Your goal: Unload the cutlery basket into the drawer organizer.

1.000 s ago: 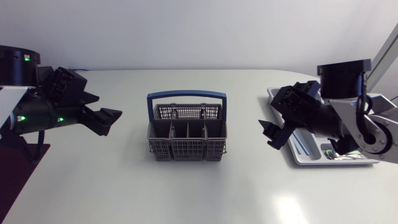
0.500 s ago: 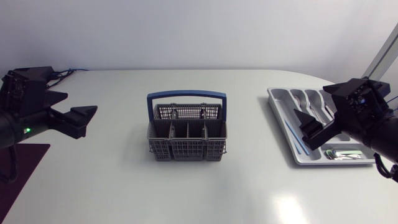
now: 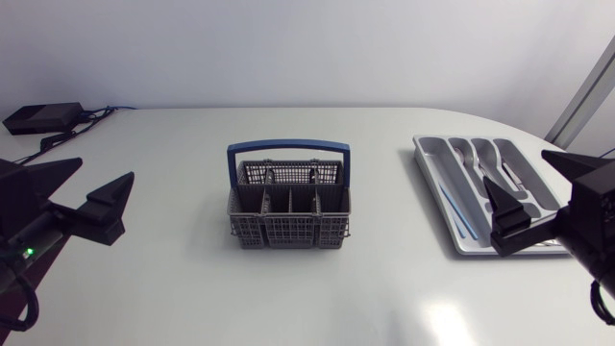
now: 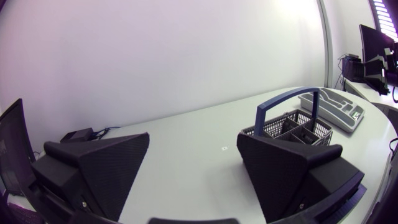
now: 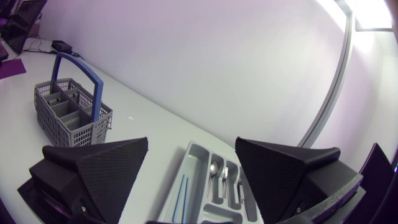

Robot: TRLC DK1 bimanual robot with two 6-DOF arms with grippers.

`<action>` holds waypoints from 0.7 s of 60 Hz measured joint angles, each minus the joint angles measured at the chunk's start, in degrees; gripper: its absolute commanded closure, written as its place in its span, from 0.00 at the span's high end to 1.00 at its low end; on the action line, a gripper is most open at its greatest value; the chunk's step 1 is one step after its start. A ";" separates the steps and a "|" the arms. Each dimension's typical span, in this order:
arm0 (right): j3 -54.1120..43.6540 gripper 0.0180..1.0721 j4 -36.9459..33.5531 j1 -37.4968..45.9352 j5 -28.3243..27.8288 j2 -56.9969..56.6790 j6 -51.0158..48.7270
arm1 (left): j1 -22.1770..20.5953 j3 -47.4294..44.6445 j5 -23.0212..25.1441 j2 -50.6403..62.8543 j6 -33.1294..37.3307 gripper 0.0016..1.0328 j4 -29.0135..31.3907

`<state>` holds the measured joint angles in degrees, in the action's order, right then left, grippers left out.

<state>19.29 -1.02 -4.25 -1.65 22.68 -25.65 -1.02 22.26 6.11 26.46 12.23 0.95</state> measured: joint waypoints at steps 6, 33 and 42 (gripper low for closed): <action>-2.56 0.96 -0.02 0.52 0.04 -2.86 2.95 | 0.11 -2.75 -0.63 -3.23 -1.38 0.96 -0.02; -13.64 0.96 0.00 2.95 0.68 -16.76 17.38 | 0.26 -14.29 -3.85 -17.62 -7.23 0.95 -0.02; -17.20 0.96 0.00 3.72 1.11 -21.24 22.10 | 0.55 -18.23 -5.14 -22.56 -9.29 0.95 -0.04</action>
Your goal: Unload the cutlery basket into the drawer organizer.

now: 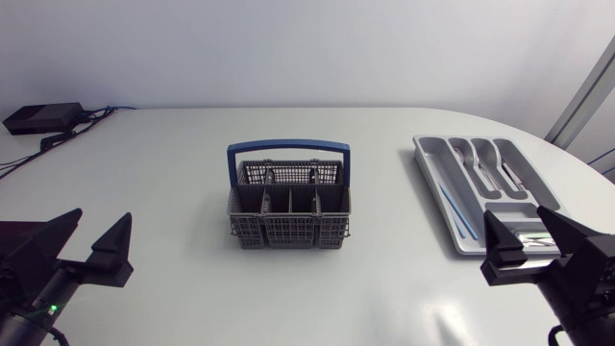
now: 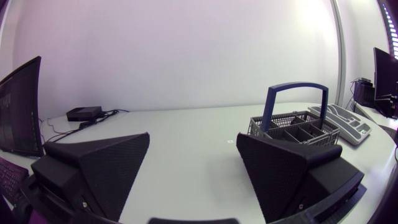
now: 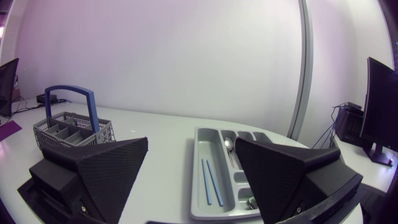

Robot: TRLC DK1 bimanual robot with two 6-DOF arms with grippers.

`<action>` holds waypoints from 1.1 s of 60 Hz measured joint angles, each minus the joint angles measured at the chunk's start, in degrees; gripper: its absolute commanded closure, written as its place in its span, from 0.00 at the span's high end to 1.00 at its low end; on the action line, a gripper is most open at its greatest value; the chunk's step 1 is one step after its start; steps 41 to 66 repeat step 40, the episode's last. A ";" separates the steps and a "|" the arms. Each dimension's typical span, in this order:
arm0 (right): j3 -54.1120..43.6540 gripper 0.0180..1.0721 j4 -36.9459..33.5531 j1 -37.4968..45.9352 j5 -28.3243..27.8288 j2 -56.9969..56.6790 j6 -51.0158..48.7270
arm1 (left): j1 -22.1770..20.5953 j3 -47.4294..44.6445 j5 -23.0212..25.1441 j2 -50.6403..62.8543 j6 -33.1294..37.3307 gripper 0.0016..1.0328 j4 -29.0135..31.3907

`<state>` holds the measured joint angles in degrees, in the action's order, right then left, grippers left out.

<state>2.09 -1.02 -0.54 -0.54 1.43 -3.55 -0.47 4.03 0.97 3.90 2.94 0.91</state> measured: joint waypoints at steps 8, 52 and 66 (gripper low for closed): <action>-0.92 0.96 0.07 0.28 0.20 -1.07 1.57 | 0.09 -1.53 -0.87 -3.19 -1.36 0.96 -0.96; -0.98 0.96 0.04 0.28 0.37 -1.18 1.90 | 0.09 -1.60 -0.92 -3.54 -1.51 0.96 -1.03; -0.98 0.96 0.04 0.28 0.37 -1.18 1.90 | 0.09 -1.60 -0.92 -3.54 -1.51 0.96 -1.03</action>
